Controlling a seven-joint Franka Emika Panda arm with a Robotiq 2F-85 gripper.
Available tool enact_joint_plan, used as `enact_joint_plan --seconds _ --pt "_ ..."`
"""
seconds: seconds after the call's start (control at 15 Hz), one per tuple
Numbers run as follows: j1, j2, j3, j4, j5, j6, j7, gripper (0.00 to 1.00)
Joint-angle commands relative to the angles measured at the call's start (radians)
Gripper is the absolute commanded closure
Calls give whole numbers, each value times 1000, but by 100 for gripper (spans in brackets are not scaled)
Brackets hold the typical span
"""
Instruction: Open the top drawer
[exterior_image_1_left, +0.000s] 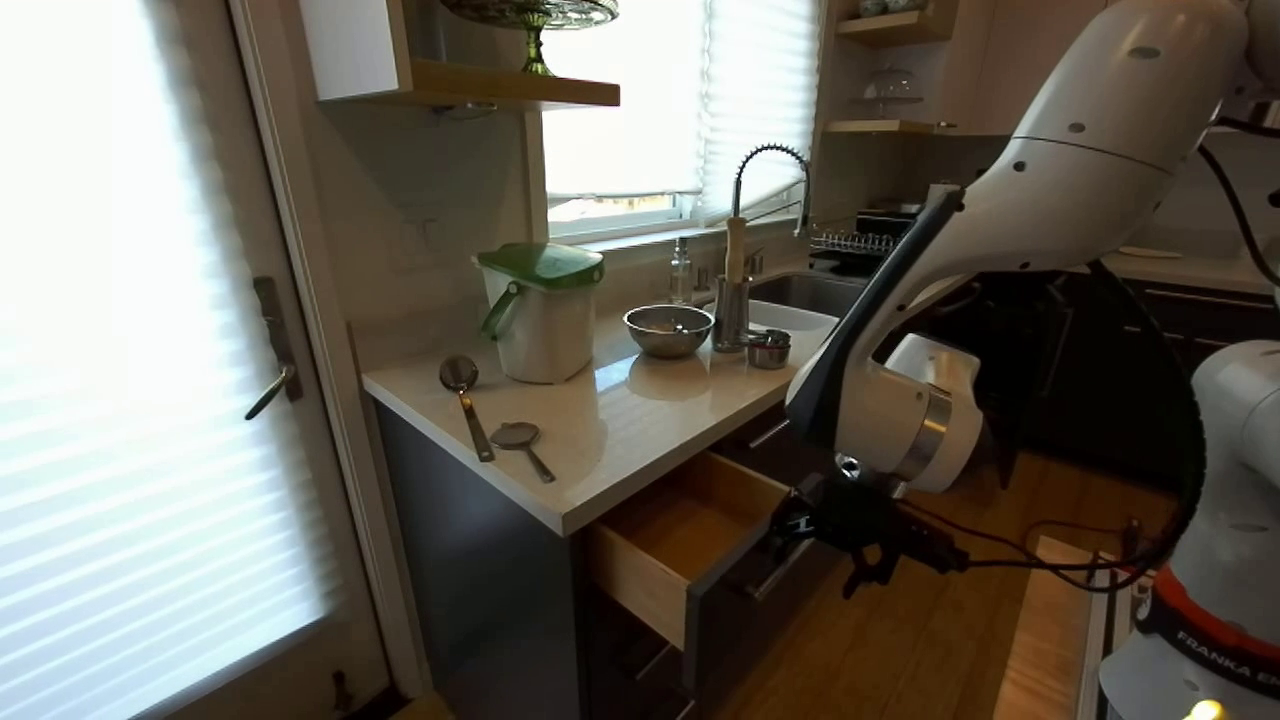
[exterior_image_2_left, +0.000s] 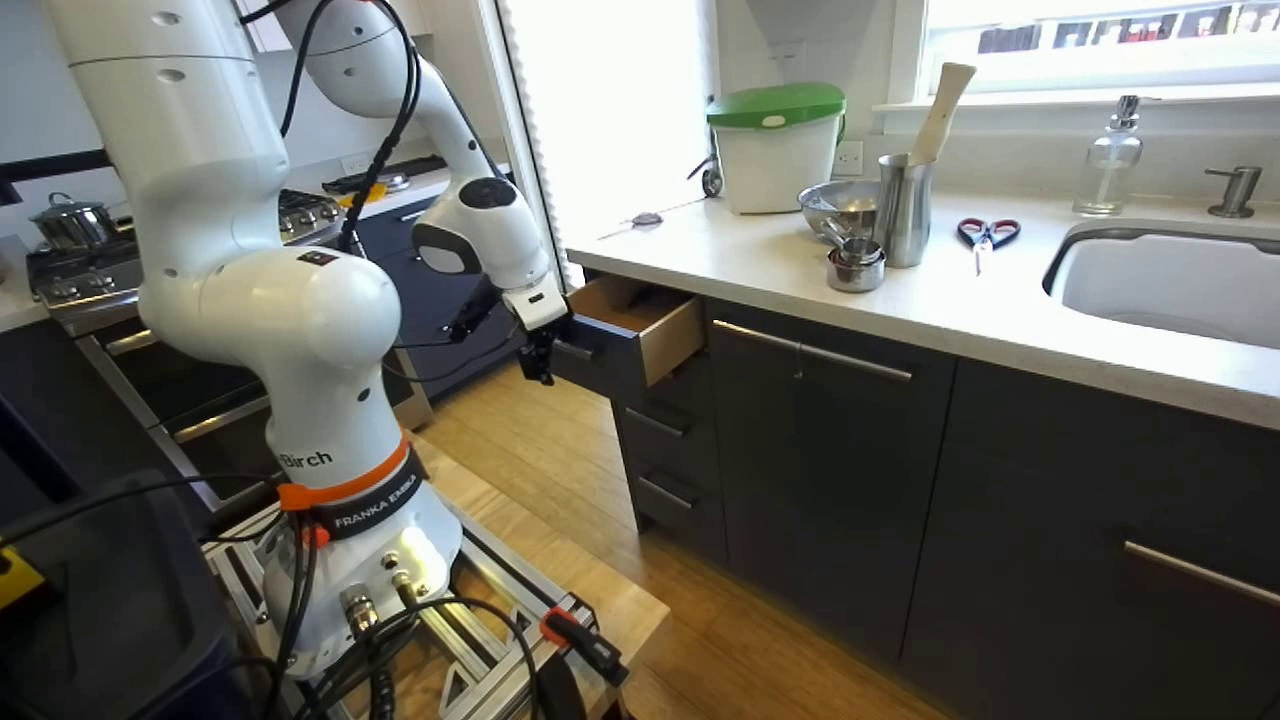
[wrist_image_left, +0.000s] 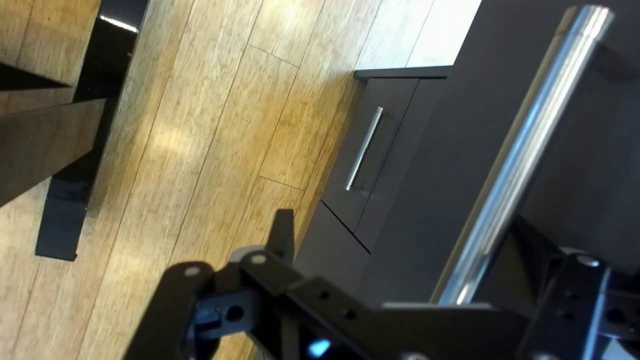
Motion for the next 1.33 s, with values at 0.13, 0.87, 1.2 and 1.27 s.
enact_joint_plan --seconds 0.13,0.87,1.2,1.27 --pt "-18 -14 18 -19 203 -80 64 0" --pt "16 -143 120 -20 679 144 48 0" --pt "67 -295 126 -24 893 355 -150 0" --pt "104 -305 115 -26 814 396 -83 0"
